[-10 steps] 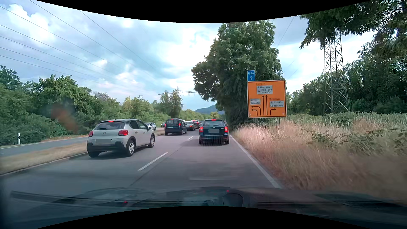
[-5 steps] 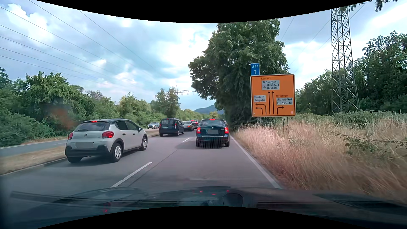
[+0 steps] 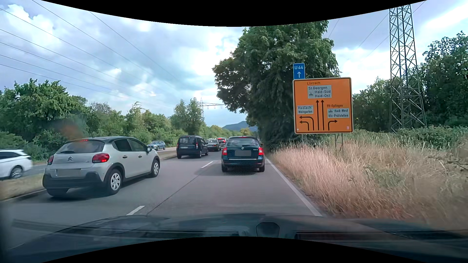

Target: Follow the waypoints while adhering to traffic rules and regulations

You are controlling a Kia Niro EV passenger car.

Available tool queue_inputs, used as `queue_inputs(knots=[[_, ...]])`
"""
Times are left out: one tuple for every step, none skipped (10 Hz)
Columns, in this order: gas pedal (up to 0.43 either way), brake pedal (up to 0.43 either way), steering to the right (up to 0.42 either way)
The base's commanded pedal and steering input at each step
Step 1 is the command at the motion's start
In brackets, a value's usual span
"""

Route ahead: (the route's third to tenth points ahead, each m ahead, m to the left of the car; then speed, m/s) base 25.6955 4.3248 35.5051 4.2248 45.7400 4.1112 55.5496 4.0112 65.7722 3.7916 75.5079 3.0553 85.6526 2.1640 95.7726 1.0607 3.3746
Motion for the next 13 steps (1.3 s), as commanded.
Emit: queue_inputs(knots=[[0.0, 0.183, 0.006], [0.0, 0.183, 0.006], [0.0, 0.183, 0.006], [0.0, 0.183, 0.006], [0.0, 0.189, 0.006], [0.0, 0.189, 0.006], [0.0, 0.189, 0.005], [0.0, 0.189, 0.002], [0.0, 0.189, 0.001], [0.0, 0.189, 0.001], [0.0, 0.183, 0.001], [0.0, 0.171, 0.001], [0.0, 0.165, 0.001]])
